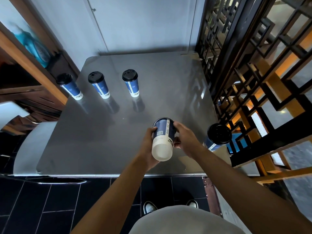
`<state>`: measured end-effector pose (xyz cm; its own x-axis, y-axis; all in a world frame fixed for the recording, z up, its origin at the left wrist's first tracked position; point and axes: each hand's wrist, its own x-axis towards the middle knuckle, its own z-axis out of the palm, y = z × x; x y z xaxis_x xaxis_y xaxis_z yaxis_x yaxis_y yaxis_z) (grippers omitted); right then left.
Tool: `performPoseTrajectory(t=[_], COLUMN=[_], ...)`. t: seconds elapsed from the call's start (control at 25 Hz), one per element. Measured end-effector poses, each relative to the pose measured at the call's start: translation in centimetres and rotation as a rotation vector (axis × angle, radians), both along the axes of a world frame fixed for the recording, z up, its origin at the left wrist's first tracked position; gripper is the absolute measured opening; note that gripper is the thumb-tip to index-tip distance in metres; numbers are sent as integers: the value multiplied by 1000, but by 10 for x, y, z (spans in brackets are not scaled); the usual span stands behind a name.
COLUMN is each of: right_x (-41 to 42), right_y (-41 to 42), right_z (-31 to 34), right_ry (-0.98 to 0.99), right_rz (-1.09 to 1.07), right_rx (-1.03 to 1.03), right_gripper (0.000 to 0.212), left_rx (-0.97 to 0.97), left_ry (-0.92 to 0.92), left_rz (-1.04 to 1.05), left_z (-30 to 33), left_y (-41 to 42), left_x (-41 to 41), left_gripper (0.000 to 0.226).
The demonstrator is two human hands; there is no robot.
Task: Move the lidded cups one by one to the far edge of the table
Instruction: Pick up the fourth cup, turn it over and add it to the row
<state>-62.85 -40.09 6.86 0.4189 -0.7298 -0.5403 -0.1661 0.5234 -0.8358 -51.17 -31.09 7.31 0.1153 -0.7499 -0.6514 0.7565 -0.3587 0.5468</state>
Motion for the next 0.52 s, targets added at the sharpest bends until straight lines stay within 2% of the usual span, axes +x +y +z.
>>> performPoseTrajectory(t=[0.08, 0.28, 0.52], right_x=[4, 5, 3], right_y=[3, 1, -4], right_z=[-1, -2, -6], right_ry=[12, 20, 30], right_rz=[-1, -34, -20], right_rx=[15, 22, -1], right_gripper=[36, 24, 22], left_rx=[-7, -27, 101], left_ry=[48, 64, -12], left_rz=[20, 3, -56], left_z=[-4, -4, -2], left_y=[2, 2, 3], left_x=[-6, -7, -1], left_gripper=[46, 51, 48])
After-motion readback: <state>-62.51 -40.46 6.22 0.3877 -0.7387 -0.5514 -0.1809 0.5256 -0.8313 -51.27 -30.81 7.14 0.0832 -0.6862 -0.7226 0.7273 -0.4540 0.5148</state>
